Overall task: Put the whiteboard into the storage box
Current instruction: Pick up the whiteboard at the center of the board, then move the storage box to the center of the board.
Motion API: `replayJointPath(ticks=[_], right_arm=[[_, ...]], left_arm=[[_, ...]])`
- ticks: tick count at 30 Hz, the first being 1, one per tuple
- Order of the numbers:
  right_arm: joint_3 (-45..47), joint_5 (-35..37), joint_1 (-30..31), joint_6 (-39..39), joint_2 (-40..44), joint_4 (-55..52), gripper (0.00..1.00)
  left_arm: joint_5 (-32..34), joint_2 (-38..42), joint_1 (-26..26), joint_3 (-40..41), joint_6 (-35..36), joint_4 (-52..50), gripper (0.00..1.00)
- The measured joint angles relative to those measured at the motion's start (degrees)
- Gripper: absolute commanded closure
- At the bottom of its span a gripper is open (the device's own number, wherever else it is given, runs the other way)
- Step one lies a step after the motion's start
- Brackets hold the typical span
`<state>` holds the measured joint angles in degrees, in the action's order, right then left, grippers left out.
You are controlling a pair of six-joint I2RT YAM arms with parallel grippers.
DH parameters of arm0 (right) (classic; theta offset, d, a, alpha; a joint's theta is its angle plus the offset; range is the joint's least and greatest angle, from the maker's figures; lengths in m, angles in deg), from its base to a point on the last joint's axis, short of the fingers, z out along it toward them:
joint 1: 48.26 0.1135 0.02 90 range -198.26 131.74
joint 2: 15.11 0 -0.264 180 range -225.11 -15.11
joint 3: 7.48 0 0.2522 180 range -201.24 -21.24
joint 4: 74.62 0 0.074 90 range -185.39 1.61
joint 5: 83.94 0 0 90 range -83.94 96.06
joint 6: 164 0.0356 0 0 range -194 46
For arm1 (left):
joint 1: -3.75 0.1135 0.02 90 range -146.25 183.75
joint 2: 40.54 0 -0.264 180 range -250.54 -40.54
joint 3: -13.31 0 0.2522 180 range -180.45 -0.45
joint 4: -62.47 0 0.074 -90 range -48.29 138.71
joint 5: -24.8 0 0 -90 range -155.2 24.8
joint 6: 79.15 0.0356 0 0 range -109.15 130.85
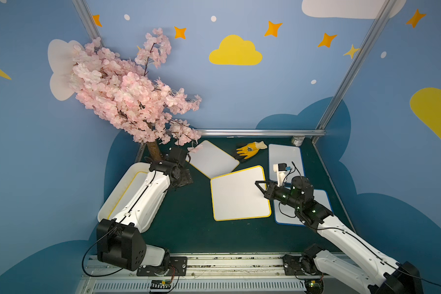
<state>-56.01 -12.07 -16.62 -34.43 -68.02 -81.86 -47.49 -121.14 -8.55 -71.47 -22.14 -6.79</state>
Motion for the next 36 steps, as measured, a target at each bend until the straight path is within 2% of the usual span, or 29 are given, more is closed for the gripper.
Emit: replayJointPath(ticks=[7, 11, 16, 23, 29, 36], right_arm=[[-0.7, -0.2, -0.2, -0.2, 1.3, -1.0, 1.0], [-0.7, -0.3, -0.3, -0.6, 2.2, -1.4, 1.0], [-0.7, -0.3, -0.7, -1.0, 4.2, -1.7, 1.0], [-0.7, -0.3, -1.3, -1.1, 5.3, -1.7, 1.0], [-0.7, -0.2, -1.7, -1.1, 5.3, -2.1, 1.0], [-0.7, 0.2, -2.5, -1.0, 5.3, -2.2, 1.0]], left_arm=[[-0.2, -0.2, 7.5, 4.4, 4.1, 5.3, 0.0], [-1.5, -0.6, 8.7, 7.8, 7.3, 11.9, 0.0], [-3.0, -5.4, 10.4, 8.2, 12.0, 17.8, 0.0], [-7.1, -13.3, 12.9, 8.3, 14.2, 20.5, 0.0], [-10.8, -15.9, 10.7, 7.7, 14.1, 19.8, 0.0], [-14.7, -15.8, 1.9, 7.4, 12.6, 19.0, 0.0]])
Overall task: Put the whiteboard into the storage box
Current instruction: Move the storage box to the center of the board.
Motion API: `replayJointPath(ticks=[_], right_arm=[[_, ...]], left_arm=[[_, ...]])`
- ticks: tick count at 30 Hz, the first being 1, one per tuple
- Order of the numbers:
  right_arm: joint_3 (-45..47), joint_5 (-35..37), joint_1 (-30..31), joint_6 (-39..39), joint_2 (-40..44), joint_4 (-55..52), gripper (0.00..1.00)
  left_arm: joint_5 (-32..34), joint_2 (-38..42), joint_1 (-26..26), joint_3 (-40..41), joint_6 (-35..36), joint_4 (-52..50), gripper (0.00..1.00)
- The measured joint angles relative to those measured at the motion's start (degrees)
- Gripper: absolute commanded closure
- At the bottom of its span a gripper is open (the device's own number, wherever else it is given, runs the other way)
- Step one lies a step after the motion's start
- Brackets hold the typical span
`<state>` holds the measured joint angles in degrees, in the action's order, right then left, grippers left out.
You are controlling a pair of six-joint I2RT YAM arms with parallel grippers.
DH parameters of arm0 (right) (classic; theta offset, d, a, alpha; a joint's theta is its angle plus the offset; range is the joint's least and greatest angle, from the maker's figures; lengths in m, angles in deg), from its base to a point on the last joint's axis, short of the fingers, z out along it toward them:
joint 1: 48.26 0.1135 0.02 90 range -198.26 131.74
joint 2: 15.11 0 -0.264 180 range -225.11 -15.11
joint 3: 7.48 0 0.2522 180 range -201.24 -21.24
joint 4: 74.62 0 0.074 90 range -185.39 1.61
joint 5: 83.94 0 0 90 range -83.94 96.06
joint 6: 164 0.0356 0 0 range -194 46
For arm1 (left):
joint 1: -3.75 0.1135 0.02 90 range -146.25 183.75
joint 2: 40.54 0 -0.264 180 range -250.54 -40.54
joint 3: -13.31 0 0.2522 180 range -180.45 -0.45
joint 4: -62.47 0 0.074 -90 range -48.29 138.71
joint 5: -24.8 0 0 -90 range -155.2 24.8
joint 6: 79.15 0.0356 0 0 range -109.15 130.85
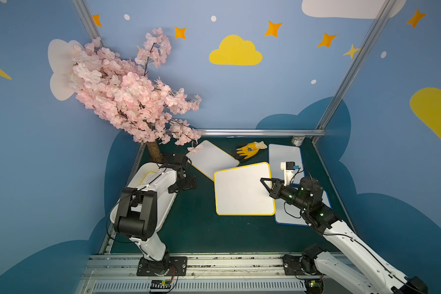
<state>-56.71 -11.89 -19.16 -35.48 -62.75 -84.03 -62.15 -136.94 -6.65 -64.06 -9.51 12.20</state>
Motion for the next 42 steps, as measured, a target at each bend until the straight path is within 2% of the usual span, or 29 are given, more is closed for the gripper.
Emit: replayJointPath(ticks=[9, 14, 19, 25, 35, 42], right_arm=[[0.0, 0.5, -2.6, 0.0, 0.8, -3.1, 1.0], [-0.5, -0.1, -6.1, -0.4, 1.6, -6.6, 1.0], [-3.2, -2.1, -10.1, -0.9, 1.4, -9.3, 1.0], [-10.0, -5.2, -11.6, -1.3, -2.8, -10.3, 1.0], [-19.0, -13.3, -11.4, 1.4, -14.7, -6.9, 1.0], [-22.7, -15.7, -9.3, 4.8, -25.3, -2.3, 1.0]], left_arm=[[-4.7, -1.6, -13.0, -0.2, -2.4, -0.1, 0.0], [-8.3, -1.1, -16.7, -0.2, -3.0, -0.2, 0.0], [-9.4, 5.5, -16.6, 0.5, -3.0, -1.2, 0.0], [-8.6, 14.9, -15.3, -3.2, -1.3, -3.8, 0.0], [-10.0, 20.2, -9.5, -4.8, 1.2, -3.3, 0.0], [-12.7, 22.9, -9.4, -6.4, 4.0, -1.7, 0.0]])
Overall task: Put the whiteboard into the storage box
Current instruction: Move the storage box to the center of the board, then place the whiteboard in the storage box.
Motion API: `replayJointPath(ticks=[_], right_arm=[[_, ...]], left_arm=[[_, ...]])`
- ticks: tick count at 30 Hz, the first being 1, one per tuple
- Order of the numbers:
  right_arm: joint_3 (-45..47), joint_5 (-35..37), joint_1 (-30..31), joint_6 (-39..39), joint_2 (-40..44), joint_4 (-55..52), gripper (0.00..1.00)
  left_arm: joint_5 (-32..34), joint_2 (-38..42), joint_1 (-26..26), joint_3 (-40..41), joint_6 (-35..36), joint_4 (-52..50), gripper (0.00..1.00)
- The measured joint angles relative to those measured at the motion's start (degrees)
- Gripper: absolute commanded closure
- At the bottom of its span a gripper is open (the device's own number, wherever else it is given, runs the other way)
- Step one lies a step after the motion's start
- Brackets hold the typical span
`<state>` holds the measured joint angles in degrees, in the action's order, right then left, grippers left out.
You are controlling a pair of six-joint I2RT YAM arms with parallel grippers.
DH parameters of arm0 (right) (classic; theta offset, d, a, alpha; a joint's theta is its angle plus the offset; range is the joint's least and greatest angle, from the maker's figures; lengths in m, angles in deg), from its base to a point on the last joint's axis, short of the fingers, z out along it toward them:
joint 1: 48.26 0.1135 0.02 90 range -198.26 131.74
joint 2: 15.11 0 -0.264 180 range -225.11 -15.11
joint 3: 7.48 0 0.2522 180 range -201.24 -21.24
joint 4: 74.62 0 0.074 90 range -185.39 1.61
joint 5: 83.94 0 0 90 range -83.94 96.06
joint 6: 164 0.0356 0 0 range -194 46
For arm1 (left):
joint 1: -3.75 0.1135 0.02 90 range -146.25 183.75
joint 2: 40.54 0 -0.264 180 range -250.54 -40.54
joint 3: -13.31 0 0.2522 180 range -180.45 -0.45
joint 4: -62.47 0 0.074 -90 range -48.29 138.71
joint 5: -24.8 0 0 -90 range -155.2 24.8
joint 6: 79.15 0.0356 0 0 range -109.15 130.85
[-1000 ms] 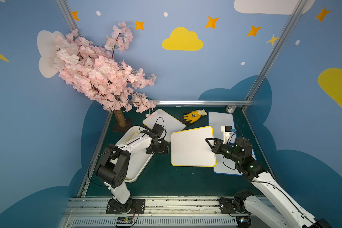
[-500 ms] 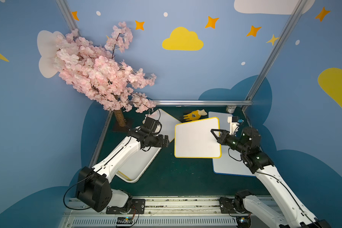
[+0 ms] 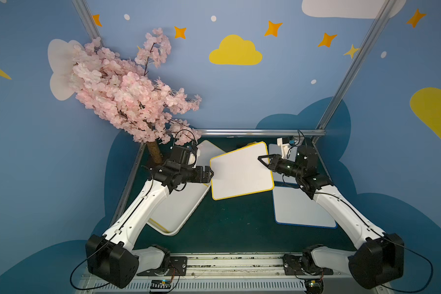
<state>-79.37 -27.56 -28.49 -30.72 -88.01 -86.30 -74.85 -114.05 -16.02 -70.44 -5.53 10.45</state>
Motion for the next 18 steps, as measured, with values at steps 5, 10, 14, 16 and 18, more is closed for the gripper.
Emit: replayJointPath(ticks=[5, 10, 14, 16, 18], right_arm=[[-4.5, -0.7, 3.0, 2.3, -7.5, 3.8, 1.0], [-6.4, -0.7, 5.4, 4.5, -12.1, 7.2, 1.0], [-6.0, 0.4, 6.7, 7.3, -13.8, 10.1, 1.0], [-5.3, 1.8, 7.4, 8.5, -13.8, 11.6, 1.0], [-4.4, 3.8, 8.2, 9.7, -13.7, 13.1, 1.0]], left_arm=[[-0.1, -0.4, 0.7, -0.9, 1.7, 0.3, 0.0], [0.4, -0.9, 2.9, -0.6, 1.7, 0.3, 0.0], [1.7, -1.2, 3.9, -0.4, -0.6, 0.2, 0.0], [2.2, -1.0, 4.0, 0.3, -2.8, 0.3, 0.0], [2.1, -0.5, 4.0, 1.9, -6.1, 1.0, 0.0]])
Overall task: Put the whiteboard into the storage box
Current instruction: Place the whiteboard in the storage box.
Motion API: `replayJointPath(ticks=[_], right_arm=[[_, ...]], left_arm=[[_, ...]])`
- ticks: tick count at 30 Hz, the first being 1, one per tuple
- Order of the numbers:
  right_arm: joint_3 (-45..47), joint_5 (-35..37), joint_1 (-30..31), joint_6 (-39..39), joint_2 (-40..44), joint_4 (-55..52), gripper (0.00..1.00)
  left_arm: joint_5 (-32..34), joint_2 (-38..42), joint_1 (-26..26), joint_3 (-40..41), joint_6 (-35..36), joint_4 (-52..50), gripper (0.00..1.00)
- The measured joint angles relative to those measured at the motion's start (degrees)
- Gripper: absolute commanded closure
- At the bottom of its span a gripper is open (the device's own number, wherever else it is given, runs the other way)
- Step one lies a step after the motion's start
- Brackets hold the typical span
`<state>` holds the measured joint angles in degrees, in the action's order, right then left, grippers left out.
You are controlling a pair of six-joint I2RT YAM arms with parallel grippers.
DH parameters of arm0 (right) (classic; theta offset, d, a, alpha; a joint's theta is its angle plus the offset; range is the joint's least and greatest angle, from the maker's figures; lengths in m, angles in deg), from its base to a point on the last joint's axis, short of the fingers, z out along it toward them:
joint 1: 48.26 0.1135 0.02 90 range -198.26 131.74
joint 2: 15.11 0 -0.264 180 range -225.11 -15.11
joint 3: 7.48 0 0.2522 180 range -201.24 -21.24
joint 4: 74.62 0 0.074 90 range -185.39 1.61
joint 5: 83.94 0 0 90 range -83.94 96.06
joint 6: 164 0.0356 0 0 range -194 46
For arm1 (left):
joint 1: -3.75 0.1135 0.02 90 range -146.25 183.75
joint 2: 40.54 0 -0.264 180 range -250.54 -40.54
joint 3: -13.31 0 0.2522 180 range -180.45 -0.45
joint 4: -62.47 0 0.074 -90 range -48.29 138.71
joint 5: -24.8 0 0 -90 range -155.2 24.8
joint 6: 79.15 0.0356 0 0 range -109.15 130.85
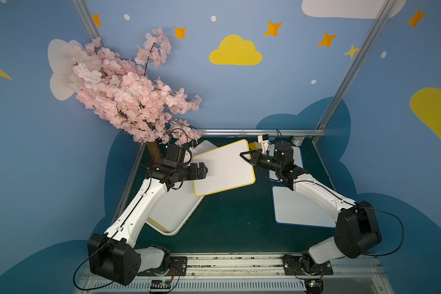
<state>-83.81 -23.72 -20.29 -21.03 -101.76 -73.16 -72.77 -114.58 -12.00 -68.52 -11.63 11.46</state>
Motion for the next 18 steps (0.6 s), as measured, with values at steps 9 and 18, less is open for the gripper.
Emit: replayJointPath(ticks=[9, 18], right_arm=[[7.1, 12.5, 2.2, 6.3, 2.6, 4.9, 1.0], [4.9, 14.5, 3.8, 6.2, 2.8, 4.0, 1.0]], left_arm=[[-4.6, 6.8, 0.1, 8.3, -18.0, 5.7, 0.02], [-5.3, 6.0, 0.1, 5.0, -18.1, 3.8, 0.01]])
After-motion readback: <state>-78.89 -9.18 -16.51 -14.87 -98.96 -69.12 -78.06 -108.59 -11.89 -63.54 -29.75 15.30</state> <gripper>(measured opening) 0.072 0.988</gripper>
